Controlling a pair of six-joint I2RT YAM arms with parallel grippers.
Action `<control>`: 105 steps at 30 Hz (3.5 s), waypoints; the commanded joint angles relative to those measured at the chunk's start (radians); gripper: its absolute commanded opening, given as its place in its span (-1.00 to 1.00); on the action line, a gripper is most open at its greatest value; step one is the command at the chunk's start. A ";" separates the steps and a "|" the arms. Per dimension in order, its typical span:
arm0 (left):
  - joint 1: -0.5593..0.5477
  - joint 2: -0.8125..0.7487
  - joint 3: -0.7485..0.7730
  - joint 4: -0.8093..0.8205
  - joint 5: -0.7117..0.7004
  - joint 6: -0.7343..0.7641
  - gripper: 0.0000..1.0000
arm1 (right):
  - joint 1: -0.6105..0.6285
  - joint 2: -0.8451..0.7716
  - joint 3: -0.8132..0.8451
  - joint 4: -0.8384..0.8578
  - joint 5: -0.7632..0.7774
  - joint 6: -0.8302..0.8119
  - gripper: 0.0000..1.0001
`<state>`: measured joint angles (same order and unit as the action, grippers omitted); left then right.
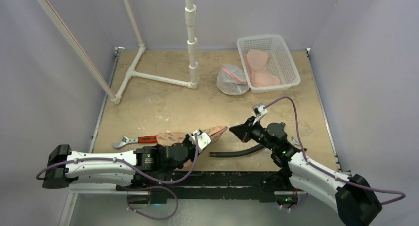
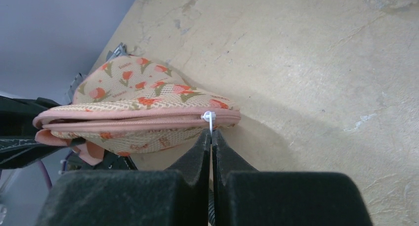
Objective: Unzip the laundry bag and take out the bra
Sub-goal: Unzip the laundry bag at the center of the board.
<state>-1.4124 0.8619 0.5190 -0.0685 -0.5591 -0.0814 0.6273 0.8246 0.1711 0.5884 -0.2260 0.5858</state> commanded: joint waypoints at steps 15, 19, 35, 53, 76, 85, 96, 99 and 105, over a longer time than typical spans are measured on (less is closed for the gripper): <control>-0.005 0.049 0.149 -0.042 -0.057 -0.239 0.75 | -0.004 -0.062 -0.025 0.020 -0.004 -0.049 -1.00; -0.006 0.089 0.227 -0.076 -0.033 -0.283 0.81 | -0.005 -0.072 -0.022 0.008 0.003 -0.050 -1.00; -0.039 0.642 0.608 -0.324 -0.202 -0.408 0.93 | -0.004 -0.073 -0.009 -0.012 0.015 -0.049 -1.00; -0.038 0.886 0.713 -0.430 -0.368 -0.447 0.61 | -0.005 -0.076 -0.005 -0.009 -0.002 -0.039 -1.00; -0.039 0.592 0.387 -0.109 -0.177 -0.102 -1.00 | -0.004 -0.079 0.096 -0.053 -0.105 -0.036 -1.00; -0.039 0.241 0.118 0.097 0.002 0.023 -1.00 | -0.004 -0.007 0.101 0.047 -0.177 -0.037 -1.00; -0.039 0.060 0.076 0.002 0.025 0.029 -1.00 | -0.003 0.078 0.132 0.152 -0.210 -0.032 -1.00; -0.039 0.022 0.080 -0.014 0.069 0.034 -1.00 | -0.003 0.103 0.126 0.214 -0.210 -0.005 -1.00; -0.039 -0.022 0.141 -0.106 0.176 0.076 -1.00 | -0.003 0.172 0.106 0.333 -0.225 0.035 -1.00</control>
<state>-1.4475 0.8711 0.5926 -0.1379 -0.4824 -0.0578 0.6273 0.9604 0.2634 0.7940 -0.4419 0.5930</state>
